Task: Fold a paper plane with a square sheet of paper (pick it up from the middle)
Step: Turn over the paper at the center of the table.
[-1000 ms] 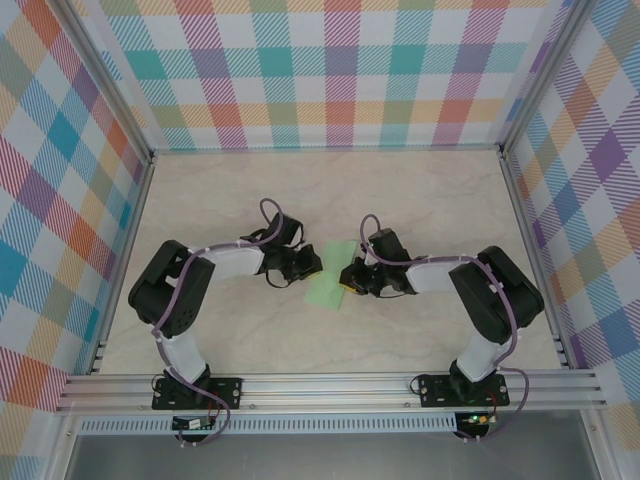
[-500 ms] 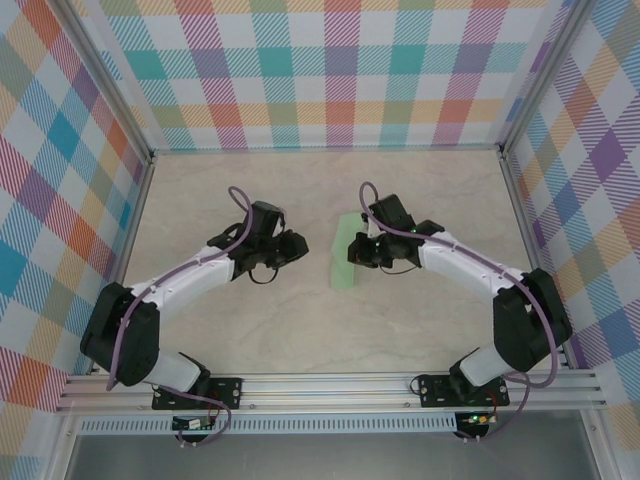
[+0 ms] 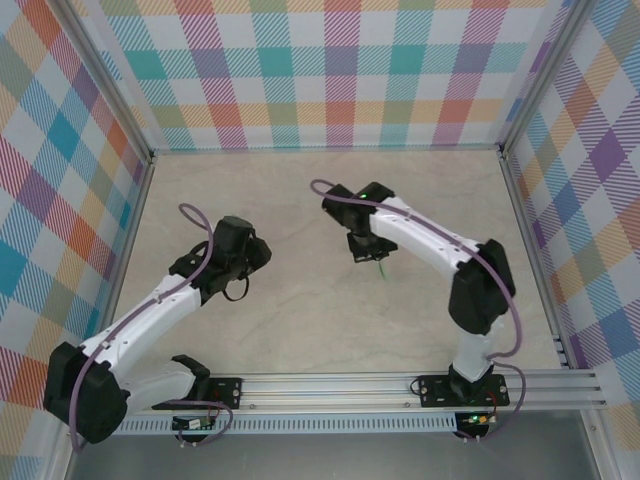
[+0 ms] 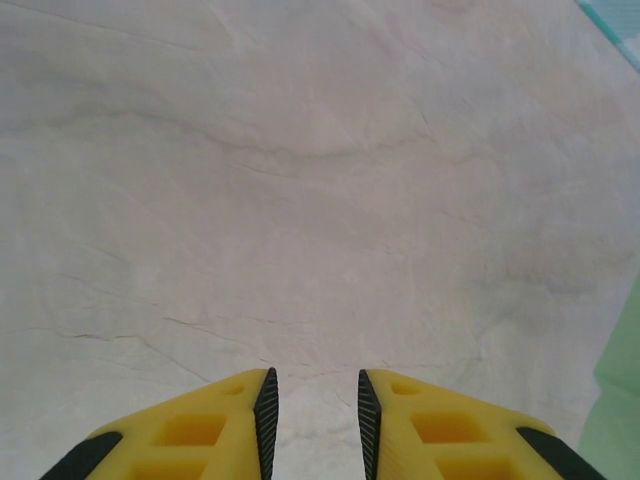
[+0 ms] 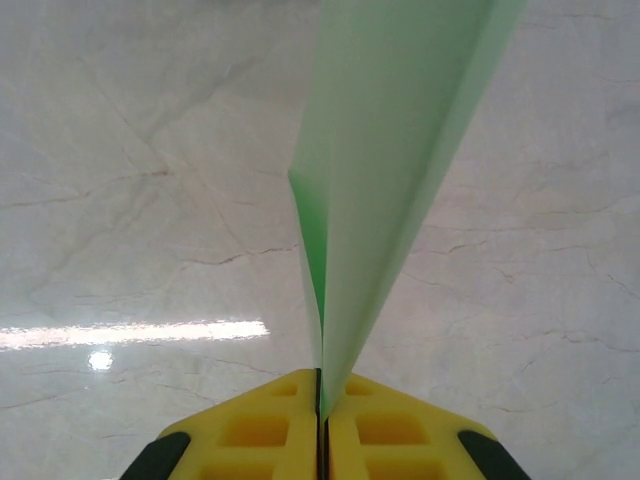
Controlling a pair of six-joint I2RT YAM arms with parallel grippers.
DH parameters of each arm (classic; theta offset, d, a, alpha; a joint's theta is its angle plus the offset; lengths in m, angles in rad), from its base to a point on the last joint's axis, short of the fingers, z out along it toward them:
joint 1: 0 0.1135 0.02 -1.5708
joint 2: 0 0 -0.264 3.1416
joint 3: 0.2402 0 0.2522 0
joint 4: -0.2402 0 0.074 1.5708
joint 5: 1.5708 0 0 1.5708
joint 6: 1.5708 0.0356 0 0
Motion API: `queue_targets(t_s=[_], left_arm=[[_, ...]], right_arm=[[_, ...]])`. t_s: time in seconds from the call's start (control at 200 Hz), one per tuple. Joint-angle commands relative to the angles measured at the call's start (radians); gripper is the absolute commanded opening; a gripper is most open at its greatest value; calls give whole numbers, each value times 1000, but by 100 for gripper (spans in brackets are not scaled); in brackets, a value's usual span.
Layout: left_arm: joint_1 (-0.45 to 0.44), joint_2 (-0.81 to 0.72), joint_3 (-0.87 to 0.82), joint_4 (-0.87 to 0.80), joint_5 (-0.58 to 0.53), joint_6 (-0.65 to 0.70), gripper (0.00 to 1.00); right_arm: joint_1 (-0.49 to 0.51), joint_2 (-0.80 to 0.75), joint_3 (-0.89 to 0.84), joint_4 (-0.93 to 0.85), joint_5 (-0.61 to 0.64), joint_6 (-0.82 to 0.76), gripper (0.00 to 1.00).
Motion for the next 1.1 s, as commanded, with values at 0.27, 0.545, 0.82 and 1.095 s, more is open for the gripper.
queue_targets(t_s=[0.27,0.545,0.82,1.095], left_arm=[[25,-158,-47,-163,-208,-89,34],[35,-162,-88,-67,-101,-61,39],[34,183,11,195,362,33,34],[34,497,149,330,564,36,29]], right_arm=[[134,349,300,138,-446,51,32],[33,42,-129,553,-648,109,46],[-90,-135,-572,972,-867,234,25],[-83,-103,-710,1143,-892,351,19]])
